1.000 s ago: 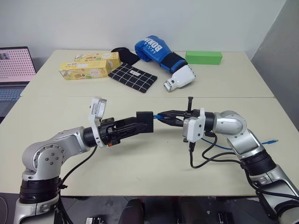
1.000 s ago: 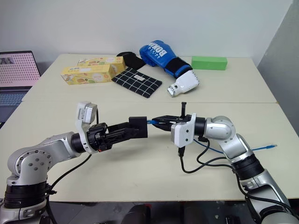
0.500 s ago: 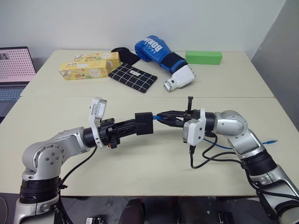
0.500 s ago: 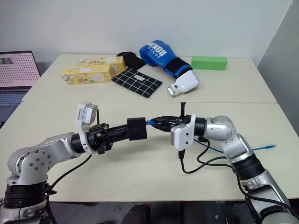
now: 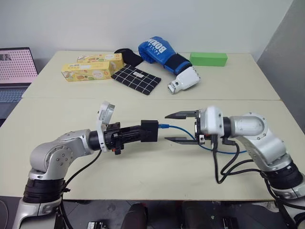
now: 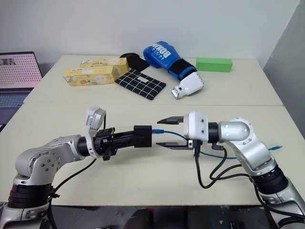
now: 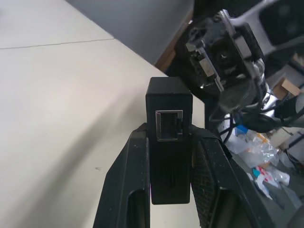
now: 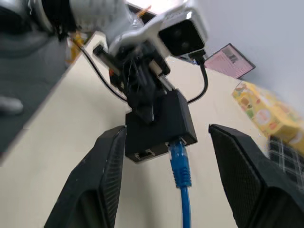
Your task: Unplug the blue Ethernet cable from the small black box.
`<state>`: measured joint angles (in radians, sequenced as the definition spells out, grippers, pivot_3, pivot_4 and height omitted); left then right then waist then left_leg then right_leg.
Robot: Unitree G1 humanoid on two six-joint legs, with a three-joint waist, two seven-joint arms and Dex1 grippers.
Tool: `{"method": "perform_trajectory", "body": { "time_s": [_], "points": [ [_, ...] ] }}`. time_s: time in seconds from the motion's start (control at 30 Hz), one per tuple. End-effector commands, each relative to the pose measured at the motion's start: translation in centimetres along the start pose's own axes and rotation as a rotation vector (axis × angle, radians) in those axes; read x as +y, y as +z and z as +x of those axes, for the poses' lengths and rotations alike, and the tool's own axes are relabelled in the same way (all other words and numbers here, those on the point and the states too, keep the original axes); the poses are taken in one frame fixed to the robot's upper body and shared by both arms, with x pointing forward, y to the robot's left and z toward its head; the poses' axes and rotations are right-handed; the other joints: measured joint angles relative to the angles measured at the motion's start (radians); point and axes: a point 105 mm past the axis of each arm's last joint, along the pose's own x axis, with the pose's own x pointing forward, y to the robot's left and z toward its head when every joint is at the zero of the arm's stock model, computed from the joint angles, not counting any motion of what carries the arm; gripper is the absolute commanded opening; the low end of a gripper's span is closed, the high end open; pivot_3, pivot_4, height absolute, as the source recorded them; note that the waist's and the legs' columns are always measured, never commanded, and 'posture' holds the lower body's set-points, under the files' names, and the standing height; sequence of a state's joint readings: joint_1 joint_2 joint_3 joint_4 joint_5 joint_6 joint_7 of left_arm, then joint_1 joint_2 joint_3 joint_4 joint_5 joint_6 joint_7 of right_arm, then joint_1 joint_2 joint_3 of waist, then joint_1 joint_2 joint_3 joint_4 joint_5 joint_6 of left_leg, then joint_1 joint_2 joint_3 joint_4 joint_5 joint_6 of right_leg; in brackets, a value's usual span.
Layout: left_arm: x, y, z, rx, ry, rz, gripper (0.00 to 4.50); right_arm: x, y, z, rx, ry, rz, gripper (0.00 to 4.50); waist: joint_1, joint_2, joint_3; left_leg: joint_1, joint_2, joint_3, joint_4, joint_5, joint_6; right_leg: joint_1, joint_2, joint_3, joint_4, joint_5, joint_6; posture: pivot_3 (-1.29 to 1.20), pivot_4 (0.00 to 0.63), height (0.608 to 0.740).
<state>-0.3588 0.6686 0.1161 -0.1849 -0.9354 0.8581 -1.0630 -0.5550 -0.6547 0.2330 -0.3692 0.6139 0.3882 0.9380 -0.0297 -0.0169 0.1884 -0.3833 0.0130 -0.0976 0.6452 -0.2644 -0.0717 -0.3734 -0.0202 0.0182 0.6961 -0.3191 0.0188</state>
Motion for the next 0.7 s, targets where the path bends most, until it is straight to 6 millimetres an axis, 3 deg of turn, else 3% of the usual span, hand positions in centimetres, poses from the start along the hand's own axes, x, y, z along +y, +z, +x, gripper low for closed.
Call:
{"method": "perform_trajectory", "body": {
  "time_s": [0.03, 0.3, 0.7],
  "points": [
    [-0.7, 1.1, 0.2, -0.032, -0.08, 0.081, 0.77, -0.8, 0.8, 0.4, -0.074, -0.06, 0.258, 2.92, -0.003, 0.0, 0.0, 0.0, 0.0, 0.001, 0.0, 0.0, 0.0, 0.0, 0.0, 0.0, 0.0, 0.0, 0.0, 0.0, 0.15, 0.74],
    [-1.2, 0.5, 0.1, -0.016, -0.135, 0.121, 0.77, -0.6, -0.4, 0.4, -0.065, -0.037, 0.502, 2.92, -0.002, 0.0, 0.0, -0.002, -0.001, 0.002, -0.001, 0.0, 0.0, -0.001, 0.001, -0.001, -0.001, 0.0, -0.001, 0.0, 0.15, 0.74],
    [-1.3, 0.2, 0.0, -0.012, -0.138, 0.13, 0.77, -0.5, -0.6, 0.7, -0.052, -0.018, 0.542, 2.92, -0.002, 0.0, 0.0, -0.002, -0.001, 0.002, -0.001, 0.0, 0.0, -0.001, 0.002, -0.002, -0.001, -0.001, -0.001, 0.0, 0.15, 0.74]
  ]
}}
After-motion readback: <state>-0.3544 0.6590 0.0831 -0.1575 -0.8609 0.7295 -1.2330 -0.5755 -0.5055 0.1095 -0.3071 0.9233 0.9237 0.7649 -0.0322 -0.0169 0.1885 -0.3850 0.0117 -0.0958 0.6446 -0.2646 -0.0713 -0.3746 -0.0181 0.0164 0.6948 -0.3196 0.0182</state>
